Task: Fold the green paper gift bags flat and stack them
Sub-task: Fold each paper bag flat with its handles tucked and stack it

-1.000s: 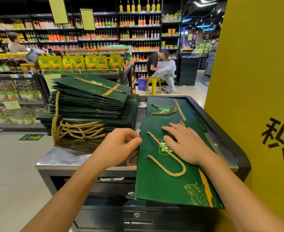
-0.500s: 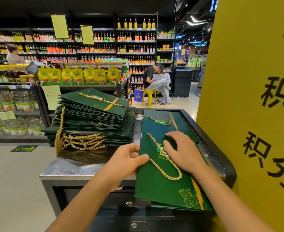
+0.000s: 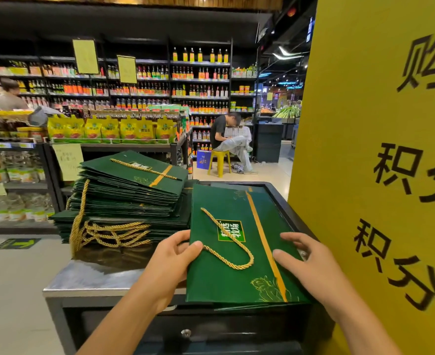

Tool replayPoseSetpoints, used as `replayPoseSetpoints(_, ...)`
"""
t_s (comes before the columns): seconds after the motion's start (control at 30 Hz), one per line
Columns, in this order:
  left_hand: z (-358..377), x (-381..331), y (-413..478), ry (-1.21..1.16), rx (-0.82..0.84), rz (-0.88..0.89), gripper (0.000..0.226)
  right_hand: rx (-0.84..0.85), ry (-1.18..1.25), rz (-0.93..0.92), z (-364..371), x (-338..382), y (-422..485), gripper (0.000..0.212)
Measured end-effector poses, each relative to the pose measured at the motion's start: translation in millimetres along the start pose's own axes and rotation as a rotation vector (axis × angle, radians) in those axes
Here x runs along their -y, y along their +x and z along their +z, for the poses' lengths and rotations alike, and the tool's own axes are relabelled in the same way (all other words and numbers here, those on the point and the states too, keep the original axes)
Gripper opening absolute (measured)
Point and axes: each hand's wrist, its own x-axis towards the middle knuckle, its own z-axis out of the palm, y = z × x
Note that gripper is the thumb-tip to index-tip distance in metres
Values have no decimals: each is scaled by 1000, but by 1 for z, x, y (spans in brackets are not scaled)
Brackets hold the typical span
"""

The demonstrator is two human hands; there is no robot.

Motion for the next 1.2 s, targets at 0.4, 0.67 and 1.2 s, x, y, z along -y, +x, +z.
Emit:
replayPoseSetpoints(0.4,21,-25,37,258,-60,132,50,-127,168,93,6,1,47,56)
replayPoseSetpoints(0.67,42,-29,124,744,-65,133,51,-127,-327,-23,15,6,134,57)
replayPoseSetpoints(1.2,54,4,182,1118,-94,220,60,-81,-852,-198,42,-25,188,49)
